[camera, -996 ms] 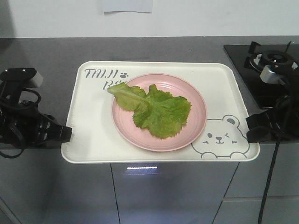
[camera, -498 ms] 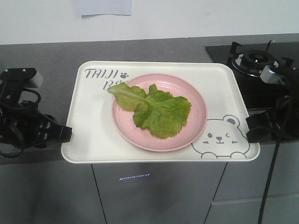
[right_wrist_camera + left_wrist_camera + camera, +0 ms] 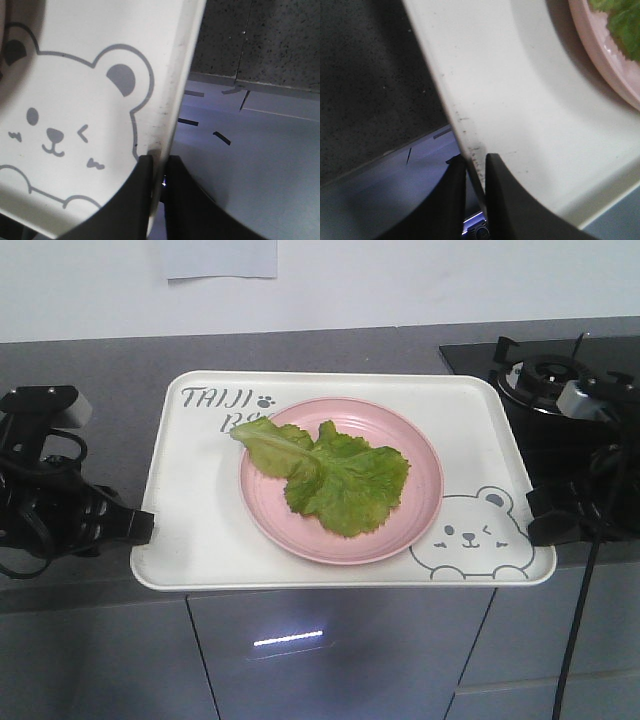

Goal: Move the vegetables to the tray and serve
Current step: 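Hold the tray level while the base turns and drives away, then carry the tray forward to the new counter with both grippers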

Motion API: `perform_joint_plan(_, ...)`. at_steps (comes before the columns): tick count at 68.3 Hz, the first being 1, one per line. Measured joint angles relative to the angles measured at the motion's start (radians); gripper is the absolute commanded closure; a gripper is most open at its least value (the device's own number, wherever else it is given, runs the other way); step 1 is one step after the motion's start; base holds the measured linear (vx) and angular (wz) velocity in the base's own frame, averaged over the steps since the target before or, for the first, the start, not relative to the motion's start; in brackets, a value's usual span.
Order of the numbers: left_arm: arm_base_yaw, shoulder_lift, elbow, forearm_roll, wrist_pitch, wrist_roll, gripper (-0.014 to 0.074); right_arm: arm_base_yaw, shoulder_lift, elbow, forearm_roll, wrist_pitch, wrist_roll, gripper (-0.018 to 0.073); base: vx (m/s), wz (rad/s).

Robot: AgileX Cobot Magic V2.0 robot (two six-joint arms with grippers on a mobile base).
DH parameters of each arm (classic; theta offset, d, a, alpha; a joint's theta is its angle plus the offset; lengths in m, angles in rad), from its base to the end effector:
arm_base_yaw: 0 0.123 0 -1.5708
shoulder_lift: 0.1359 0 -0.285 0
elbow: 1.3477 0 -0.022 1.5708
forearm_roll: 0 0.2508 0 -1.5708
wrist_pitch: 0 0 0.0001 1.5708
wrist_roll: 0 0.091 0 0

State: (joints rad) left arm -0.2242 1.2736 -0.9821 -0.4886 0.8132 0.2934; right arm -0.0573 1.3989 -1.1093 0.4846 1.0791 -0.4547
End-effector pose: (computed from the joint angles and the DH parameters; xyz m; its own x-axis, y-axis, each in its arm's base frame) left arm 0.2403 -0.0867 0.3051 -0.8176 0.1317 -0.5606 0.3551 0.8817 -0.3108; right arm 0.2693 0.0220 0.3008 -0.9018 -0.1396 -0.4089 -0.2804 0.9091 0.3081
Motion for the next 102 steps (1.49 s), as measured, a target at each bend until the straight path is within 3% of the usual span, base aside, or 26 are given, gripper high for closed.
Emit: perform_joint_plan(102, 0.000, 0.000, 0.000, 0.000, 0.000, 0.000, 0.0602, 0.000, 0.000, 0.000, 0.000, 0.000, 0.000, 0.0562, 0.07, 0.09)
